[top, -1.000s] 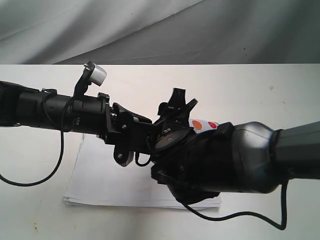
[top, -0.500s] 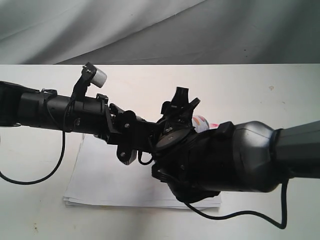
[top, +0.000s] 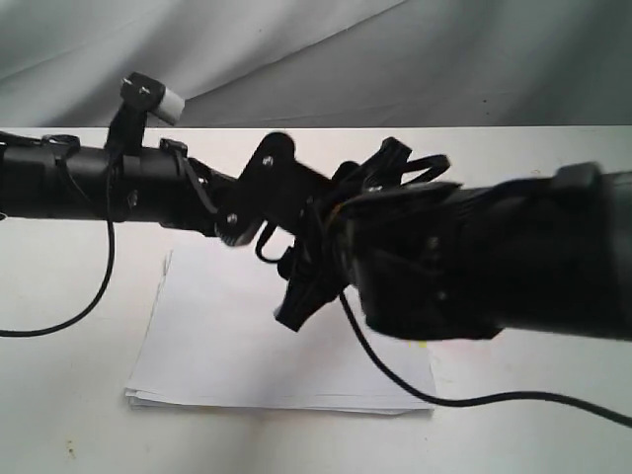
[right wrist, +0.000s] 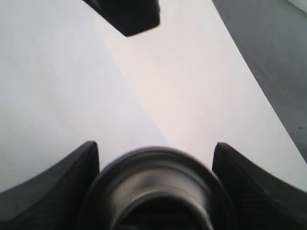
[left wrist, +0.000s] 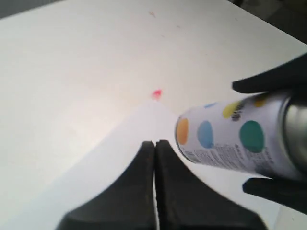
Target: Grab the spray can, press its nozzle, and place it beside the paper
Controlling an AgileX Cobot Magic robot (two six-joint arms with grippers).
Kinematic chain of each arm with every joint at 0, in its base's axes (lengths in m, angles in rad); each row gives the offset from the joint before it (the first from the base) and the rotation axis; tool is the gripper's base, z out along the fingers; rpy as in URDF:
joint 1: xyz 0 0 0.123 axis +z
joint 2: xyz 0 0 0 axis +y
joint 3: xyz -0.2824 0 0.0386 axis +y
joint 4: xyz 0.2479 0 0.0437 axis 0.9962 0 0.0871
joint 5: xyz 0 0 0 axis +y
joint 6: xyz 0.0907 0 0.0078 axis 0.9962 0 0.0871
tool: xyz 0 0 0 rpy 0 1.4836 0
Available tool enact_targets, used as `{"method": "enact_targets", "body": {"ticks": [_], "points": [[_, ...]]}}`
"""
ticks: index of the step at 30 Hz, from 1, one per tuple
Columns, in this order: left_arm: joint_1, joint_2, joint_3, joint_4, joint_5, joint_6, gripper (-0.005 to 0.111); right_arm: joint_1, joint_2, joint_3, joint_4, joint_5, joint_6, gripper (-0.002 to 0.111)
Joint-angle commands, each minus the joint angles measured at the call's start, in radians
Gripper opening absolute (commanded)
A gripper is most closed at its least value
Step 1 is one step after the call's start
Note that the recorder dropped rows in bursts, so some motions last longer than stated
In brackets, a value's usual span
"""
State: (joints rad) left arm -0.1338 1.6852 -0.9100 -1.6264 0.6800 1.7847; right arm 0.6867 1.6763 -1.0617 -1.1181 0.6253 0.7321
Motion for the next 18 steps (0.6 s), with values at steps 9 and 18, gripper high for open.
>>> {"method": "enact_targets", "body": {"ticks": [9, 18], "points": [[-0.006, -0.337, -0.003, 0.064, -0.138, -0.230, 0.000, -0.170, -0.237, -0.011, 0.270, -0.037, 0.002, 0.000], [-0.005, -0.600, 0.155, 0.282, -0.311, -0.457, 0.000, -0.189, -0.337, -0.011, 0.403, 0.068, -0.070, 0.000]]}}
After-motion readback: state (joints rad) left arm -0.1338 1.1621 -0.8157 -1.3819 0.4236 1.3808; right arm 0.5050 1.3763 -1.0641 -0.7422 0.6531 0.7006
